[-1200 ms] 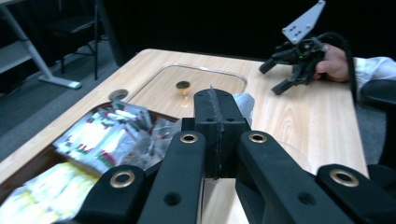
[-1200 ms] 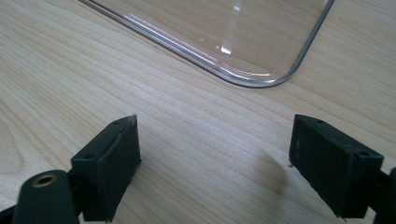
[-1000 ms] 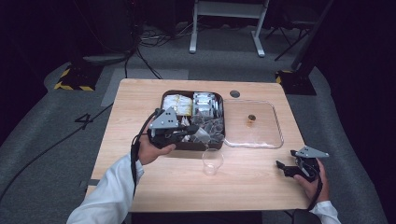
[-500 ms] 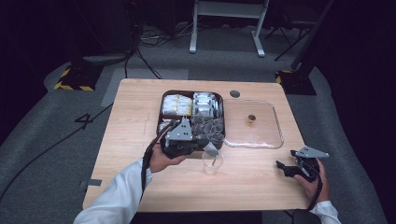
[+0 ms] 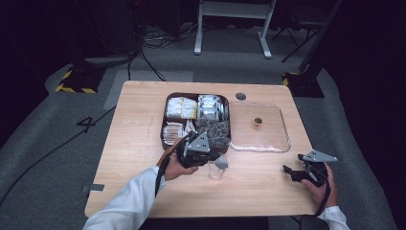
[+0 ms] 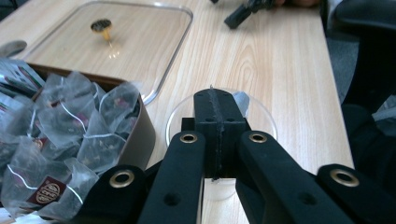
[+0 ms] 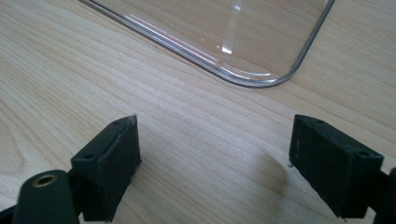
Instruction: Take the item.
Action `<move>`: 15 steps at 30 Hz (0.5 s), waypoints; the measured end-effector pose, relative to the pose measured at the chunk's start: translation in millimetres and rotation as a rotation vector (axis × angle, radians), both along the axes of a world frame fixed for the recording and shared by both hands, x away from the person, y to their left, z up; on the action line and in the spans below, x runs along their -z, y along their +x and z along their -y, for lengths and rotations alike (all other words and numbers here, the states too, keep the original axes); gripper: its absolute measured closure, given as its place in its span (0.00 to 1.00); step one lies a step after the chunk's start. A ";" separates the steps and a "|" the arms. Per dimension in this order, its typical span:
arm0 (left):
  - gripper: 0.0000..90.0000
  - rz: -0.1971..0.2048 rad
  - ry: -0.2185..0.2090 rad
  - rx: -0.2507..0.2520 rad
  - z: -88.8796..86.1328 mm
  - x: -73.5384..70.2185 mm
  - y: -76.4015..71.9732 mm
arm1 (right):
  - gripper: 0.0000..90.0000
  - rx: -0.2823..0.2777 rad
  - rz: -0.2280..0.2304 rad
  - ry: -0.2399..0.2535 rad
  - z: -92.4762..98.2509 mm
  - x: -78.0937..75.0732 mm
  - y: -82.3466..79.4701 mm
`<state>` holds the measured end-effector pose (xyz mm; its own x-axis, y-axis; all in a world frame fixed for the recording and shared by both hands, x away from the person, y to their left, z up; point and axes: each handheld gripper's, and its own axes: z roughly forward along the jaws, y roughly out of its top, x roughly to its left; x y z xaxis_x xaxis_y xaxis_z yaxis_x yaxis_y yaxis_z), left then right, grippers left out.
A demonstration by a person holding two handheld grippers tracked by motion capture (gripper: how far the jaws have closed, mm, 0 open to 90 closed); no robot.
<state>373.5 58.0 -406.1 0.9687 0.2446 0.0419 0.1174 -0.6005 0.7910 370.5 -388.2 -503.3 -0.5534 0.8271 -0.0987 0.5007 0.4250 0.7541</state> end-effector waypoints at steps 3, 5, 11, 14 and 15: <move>1.00 -0.013 0.012 -0.003 1.0 4.5 2.4 | 0.19 0.000 0.002 -0.002 -0.1 0.1 -0.1; 0.99 -0.020 0.021 -0.004 1.8 7.6 4.2 | 0.19 0.001 0.002 -0.001 -0.3 0.1 -0.2; 0.92 -0.021 0.043 -0.006 3.1 13.2 6.8 | 0.19 -0.001 -0.001 0.001 0.1 0.0 0.1; 0.88 -0.020 0.034 -0.022 2.6 12.8 7.0 | 0.19 -0.001 0.000 0.000 -0.1 0.0 -0.1; 0.86 -0.017 0.035 -0.026 2.7 12.8 7.1 | 0.19 -0.001 0.000 0.001 0.0 0.0 0.0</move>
